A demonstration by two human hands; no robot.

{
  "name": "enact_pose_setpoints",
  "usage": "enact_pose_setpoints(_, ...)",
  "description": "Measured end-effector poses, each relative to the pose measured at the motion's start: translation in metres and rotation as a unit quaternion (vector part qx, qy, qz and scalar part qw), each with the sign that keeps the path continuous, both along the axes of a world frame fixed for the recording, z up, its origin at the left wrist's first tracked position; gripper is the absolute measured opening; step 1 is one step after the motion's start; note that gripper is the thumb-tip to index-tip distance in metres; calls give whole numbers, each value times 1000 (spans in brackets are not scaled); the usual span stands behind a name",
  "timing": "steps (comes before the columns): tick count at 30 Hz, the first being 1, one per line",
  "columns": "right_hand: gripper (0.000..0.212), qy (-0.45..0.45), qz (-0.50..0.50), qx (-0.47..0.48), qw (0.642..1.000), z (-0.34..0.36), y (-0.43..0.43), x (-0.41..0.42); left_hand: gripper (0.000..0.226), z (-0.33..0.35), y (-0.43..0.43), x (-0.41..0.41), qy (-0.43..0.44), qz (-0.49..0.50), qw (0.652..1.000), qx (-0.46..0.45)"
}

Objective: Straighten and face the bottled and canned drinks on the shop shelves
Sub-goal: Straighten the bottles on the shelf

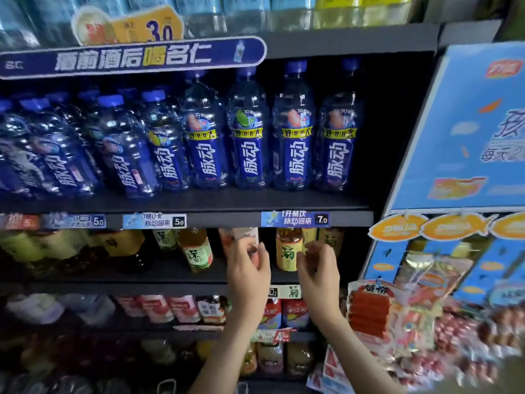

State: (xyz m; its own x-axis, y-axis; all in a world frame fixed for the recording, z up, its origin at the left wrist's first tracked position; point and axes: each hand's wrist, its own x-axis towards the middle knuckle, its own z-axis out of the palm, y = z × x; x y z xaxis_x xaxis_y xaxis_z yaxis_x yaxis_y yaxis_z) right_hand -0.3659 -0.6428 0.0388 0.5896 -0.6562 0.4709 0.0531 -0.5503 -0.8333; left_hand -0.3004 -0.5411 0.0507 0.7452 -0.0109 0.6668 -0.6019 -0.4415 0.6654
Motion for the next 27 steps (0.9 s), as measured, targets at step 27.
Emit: enact_pose_setpoints(27, 44, 47, -72, 42, 995, -154, -59, 60, 65, -162, -92, 72, 132, -125, 983, -2)
